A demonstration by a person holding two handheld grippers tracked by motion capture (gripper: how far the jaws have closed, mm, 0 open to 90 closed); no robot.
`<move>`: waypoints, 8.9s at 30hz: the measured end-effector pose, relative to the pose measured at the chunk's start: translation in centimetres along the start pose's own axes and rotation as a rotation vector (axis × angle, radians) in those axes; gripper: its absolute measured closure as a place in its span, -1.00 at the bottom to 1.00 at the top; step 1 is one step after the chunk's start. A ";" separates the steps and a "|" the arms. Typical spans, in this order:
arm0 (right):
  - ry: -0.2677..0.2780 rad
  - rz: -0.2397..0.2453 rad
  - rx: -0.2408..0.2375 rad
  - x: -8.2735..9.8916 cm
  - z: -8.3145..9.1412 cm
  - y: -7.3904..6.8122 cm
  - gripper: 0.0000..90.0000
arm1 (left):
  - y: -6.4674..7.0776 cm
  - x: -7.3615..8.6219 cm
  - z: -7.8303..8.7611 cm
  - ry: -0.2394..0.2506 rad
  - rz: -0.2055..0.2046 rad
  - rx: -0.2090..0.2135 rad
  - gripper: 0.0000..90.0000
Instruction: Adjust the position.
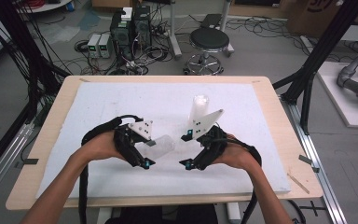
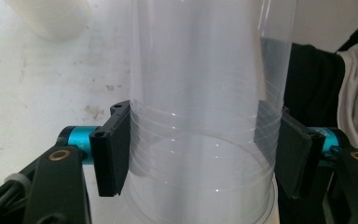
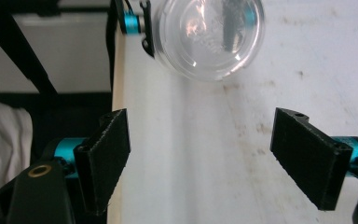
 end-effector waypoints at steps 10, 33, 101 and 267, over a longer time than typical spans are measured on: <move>-0.132 0.006 0.008 0.5 -0.1 0.3 -0.56 | -0.1 0.6 -0.6 -0.086 -0.013 0.000 -0.32; -0.198 0.027 -0.015 0.1 -0.9 0.4 -0.55 | 0.4 -1.4 -2.3 -0.191 -0.080 0.024 -0.32; 0.102 0.017 -0.065 0.5 0.6 0.3 -0.05 | 0.1 -1.3 -0.1 0.270 -0.015 -0.101 -0.78; 0.313 -0.498 0.619 15.9 1.8 5.4 -0.61 | -7.8 1.4 -1.2 -0.241 0.005 -0.125 -0.31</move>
Point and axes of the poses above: each handheld gripper's, and its own axes: z roughly backward along the jaws, x roughly out of its underside, y roughly to its right, the point moved 10 cm from there along -z, roughly forward along the jaws, and after that the axes turned 4 degrees about -x, right-handed, at the moved point
